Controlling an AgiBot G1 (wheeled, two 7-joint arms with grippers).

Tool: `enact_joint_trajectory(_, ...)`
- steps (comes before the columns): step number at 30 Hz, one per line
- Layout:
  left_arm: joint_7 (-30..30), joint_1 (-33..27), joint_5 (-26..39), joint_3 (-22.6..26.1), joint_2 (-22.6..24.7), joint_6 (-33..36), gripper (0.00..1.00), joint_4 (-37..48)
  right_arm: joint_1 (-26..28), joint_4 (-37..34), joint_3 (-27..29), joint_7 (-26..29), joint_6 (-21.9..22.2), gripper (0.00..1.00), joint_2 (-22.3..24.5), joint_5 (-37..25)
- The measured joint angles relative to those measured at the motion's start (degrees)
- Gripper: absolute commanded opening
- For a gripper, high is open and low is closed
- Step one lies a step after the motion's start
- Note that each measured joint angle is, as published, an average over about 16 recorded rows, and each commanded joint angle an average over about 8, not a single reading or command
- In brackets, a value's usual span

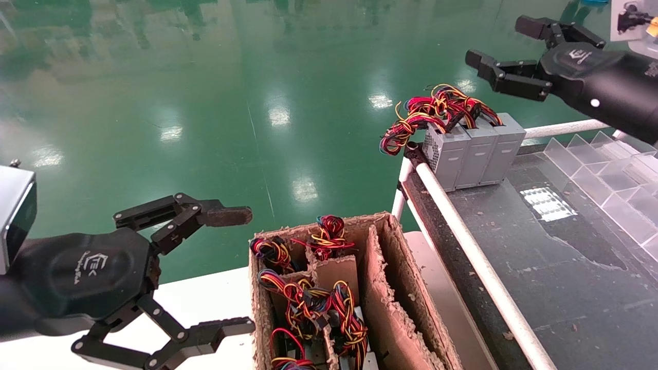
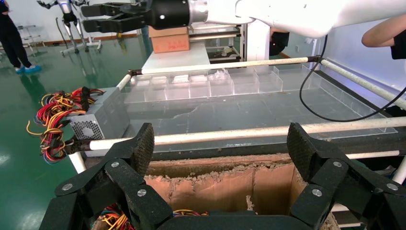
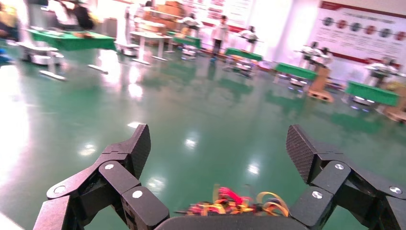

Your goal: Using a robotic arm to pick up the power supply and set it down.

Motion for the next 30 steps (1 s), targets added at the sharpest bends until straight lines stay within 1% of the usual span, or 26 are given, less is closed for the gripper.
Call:
enact_joint_trajectory(23,0.0,0.0,0.0,0.0,0.0,0.0,1.0,0.0,-17.6,28.5,2.3,12.5,-15.8,1.0,9.9,8.5)
enact_joint_trajectory(30,0.0,0.0,0.0,0.0,0.0,0.0,1.0,0.0,-20.3,32.8,2.7,14.4,-18.2,1.0,11.4,9.8)
